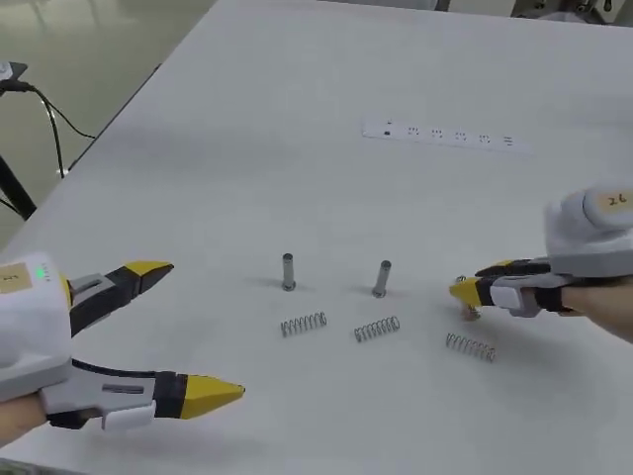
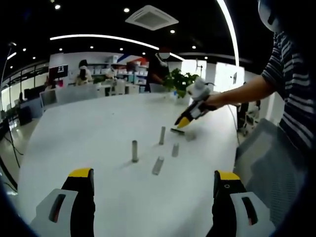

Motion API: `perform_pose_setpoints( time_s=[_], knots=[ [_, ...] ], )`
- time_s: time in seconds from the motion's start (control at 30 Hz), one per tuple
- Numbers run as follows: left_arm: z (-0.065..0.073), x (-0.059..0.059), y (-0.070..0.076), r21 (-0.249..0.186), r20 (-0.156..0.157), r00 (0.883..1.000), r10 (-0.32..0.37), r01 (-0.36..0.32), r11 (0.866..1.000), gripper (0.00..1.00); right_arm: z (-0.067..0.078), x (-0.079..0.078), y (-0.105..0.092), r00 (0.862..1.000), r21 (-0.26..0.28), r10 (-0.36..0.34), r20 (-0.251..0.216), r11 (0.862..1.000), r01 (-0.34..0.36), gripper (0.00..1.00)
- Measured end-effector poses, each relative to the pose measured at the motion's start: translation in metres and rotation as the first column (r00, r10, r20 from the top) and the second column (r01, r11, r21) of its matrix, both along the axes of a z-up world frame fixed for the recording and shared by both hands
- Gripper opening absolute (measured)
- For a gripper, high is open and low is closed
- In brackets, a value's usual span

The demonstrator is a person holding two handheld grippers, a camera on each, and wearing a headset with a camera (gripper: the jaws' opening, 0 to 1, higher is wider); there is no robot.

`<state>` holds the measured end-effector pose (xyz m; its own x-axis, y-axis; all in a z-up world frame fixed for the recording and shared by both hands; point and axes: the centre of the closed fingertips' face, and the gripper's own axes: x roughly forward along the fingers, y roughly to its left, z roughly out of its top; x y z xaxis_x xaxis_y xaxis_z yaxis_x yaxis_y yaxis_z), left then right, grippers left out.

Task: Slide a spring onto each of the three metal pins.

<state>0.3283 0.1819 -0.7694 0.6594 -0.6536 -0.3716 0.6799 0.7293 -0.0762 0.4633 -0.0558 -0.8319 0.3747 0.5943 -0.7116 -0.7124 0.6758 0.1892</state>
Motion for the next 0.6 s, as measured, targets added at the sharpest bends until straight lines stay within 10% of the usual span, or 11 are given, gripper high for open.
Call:
perform_pose_setpoints(
  time_s=[0.6],
  knots=[
    [0.001,0.004,0.001,0.005,0.004,1.000,-0.011,0.011,1.000,0.98,-0.016,0.007,-0.005,0.995,-0.051,-0.067,-0.067,0.997,0.064,0.20]
  ],
)
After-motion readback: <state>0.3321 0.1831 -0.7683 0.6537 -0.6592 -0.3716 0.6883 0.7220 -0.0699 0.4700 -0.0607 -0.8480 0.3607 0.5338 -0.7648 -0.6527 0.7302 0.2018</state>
